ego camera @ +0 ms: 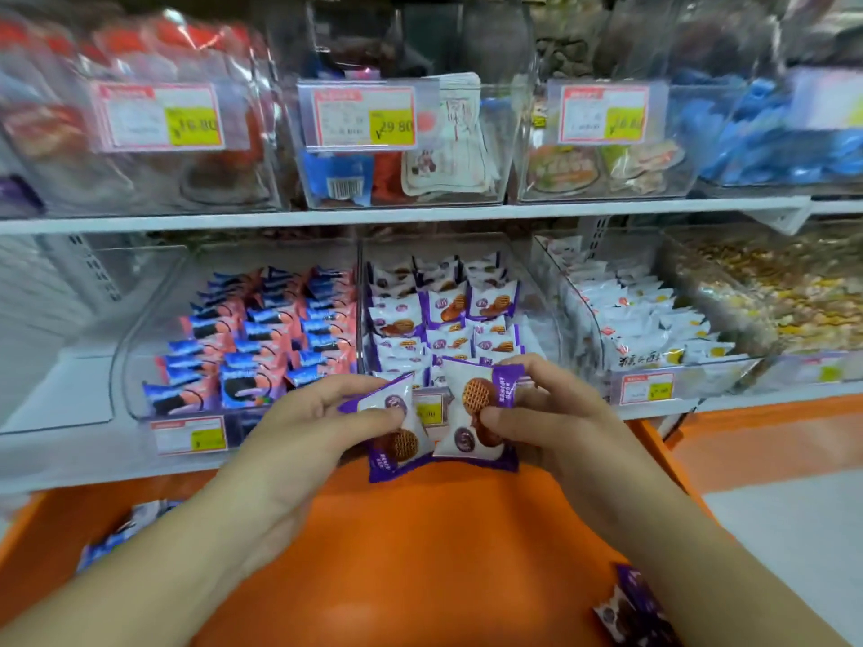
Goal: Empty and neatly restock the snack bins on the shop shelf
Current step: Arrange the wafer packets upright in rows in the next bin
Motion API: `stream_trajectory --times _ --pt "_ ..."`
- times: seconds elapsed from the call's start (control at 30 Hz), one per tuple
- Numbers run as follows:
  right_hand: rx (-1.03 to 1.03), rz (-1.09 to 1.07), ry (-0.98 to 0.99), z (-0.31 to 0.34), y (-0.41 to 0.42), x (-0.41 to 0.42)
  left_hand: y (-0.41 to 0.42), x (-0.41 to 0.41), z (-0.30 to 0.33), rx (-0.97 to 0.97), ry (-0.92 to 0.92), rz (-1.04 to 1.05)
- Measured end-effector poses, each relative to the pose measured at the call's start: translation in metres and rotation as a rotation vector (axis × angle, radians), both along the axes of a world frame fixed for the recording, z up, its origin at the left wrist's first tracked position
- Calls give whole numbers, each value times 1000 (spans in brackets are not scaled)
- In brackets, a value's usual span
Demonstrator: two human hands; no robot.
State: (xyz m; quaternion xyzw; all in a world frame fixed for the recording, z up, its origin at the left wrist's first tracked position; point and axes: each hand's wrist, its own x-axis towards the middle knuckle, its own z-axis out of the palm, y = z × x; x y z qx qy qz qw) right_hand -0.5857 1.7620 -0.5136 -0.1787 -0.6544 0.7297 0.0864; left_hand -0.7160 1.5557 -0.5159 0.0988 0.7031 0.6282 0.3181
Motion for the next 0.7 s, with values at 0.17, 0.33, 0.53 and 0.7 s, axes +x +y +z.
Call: stream_trajectory --times 0.17,0.33,0.53,0.7 --pt "-14 -57 34 5 -3 -6 -8 -9 4 53 17 28" --pt "-48 -49 24 4 -15 -15 -15 -12 11 118 2 11" --pt "-41 -108 17 -6 -29 -21 -11 -7 11 145 -13 18" --pt "22 -158 49 -19 -40 -22 -1 2 7 174 -40 32"
